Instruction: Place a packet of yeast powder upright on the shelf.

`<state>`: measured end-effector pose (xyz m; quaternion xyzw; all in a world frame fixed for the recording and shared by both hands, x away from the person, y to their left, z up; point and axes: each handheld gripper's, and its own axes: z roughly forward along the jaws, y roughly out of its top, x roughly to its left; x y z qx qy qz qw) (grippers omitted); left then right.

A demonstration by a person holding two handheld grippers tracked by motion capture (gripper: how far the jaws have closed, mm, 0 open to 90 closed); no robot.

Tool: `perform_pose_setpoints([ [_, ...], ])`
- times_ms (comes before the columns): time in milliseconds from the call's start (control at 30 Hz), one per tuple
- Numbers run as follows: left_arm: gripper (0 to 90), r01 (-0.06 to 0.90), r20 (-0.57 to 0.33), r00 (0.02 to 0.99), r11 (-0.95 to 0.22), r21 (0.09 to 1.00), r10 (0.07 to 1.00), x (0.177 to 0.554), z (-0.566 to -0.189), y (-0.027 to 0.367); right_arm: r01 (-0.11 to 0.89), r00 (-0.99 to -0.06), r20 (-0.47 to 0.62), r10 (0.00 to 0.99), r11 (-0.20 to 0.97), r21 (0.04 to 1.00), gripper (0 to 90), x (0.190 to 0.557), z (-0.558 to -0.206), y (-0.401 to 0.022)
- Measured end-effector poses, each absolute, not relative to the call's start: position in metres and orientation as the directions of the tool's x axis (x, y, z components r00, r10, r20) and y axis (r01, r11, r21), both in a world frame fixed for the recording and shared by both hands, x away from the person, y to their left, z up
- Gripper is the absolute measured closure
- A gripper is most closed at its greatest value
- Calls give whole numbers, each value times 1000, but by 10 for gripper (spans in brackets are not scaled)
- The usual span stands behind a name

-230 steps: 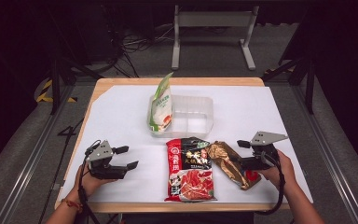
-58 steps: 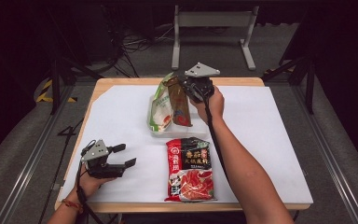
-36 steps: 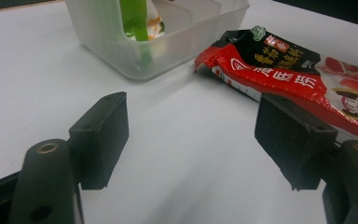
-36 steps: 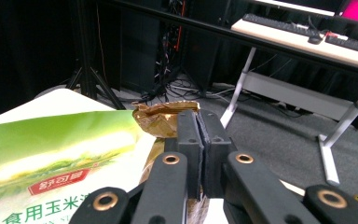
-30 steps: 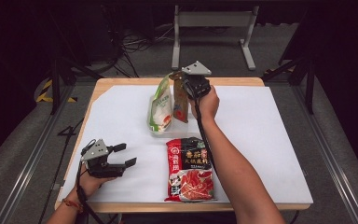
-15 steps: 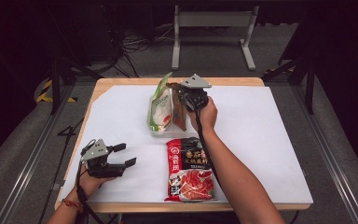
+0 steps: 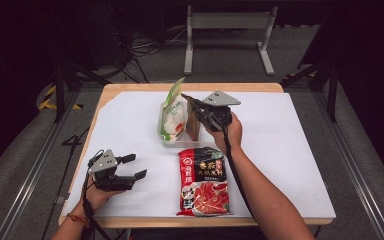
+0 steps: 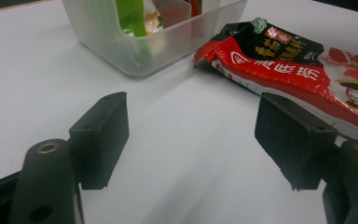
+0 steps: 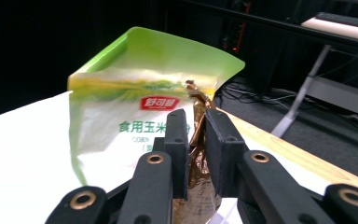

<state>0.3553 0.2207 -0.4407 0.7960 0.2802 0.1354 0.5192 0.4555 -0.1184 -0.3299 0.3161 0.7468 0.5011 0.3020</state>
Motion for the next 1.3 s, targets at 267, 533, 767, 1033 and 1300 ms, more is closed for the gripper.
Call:
perform_pose_setpoints([
  [267, 307, 288, -59, 823, -325, 901, 565, 355, -441, 221, 163, -675, -128, 727, 315, 935, 654, 448, -331, -133],
  [533, 305, 298, -63, 824, -336, 893, 563, 356, -442, 219, 145, -716, -164, 679, 373, 916, 548, 438, -331, -143],
  [767, 305, 306, -78, 825, -327, 894, 559, 356, -442, 219, 143, -728, -170, 664, 390, 910, 486, 429, -332, -150],
  [1033, 307, 309, -80, 828, -333, 891, 555, 357, -443, 217, 150, -736, -161, 657, 390, 908, 472, 423, -334, -160],
  [1300, 305, 310, -80, 829, -334, 890, 554, 357, -443, 217, 158, -742, -148, 654, 385, 909, 436, 419, -332, -165],
])
